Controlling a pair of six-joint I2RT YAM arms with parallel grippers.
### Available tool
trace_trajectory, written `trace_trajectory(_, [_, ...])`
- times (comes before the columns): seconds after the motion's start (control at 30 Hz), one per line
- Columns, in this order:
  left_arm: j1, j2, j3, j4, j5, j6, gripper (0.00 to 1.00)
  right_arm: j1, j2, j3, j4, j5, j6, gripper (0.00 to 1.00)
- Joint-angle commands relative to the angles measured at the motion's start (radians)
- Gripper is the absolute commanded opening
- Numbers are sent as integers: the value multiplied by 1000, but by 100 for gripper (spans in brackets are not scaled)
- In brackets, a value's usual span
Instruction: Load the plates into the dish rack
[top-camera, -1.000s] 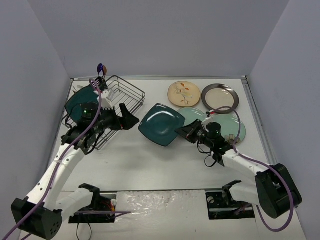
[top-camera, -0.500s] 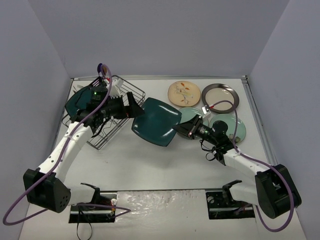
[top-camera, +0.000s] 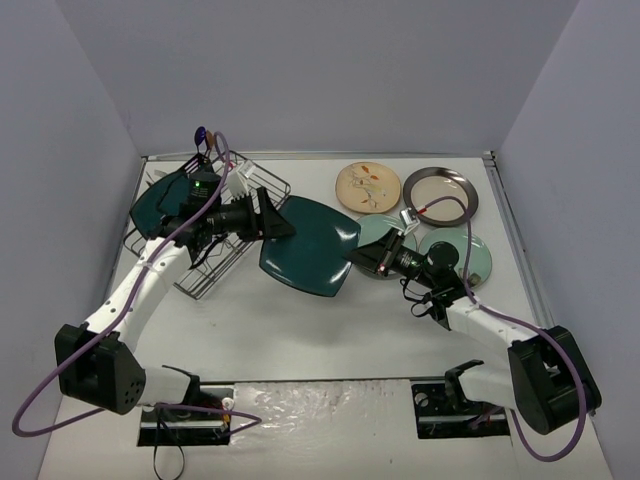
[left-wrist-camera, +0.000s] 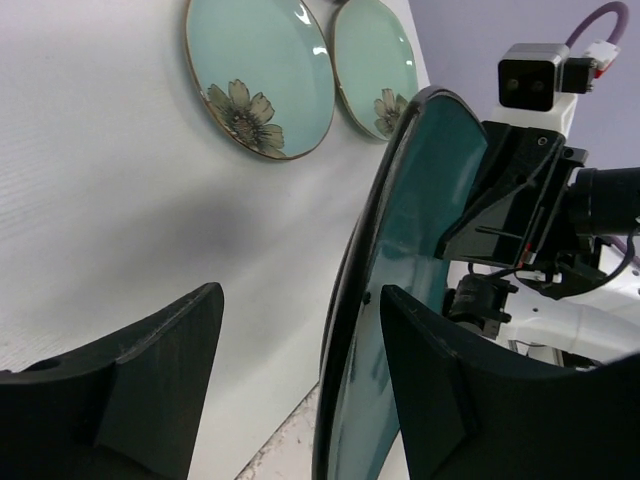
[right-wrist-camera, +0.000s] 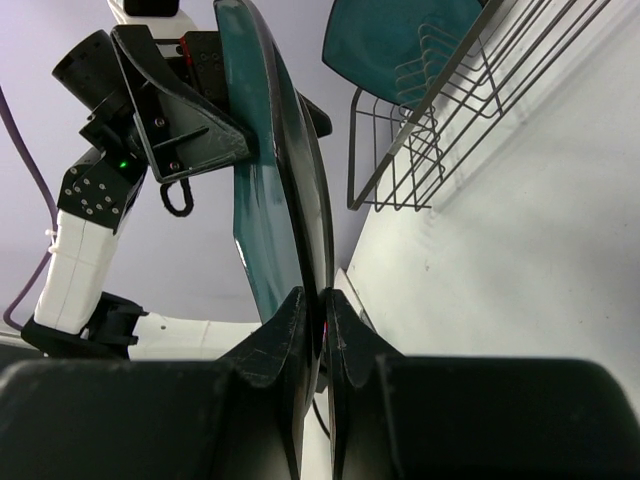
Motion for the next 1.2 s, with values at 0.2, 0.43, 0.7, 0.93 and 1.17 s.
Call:
trace_trajectory(0.2, [-4,-49,10,68,89,-40,11,-2,15,36,321,-22,40,0])
trace_trajectory(0.43, [-4,-73,31,52,80,-19,0,-2,18,31,252,-16,-18,3])
trace_trajectory(0.7, [-1,-113,140,-84,15,157,0,-2,-33,73,-47,16,-227,74])
trace_trajectory(0.93, [23,-119,301,-273,-65,330,0,-6,-109,132,-387,100,-446,98])
trace_trajectory(1.17, [70,-70,553,-595,-371,702,0,-12,-177,167,-571,167,-570,100])
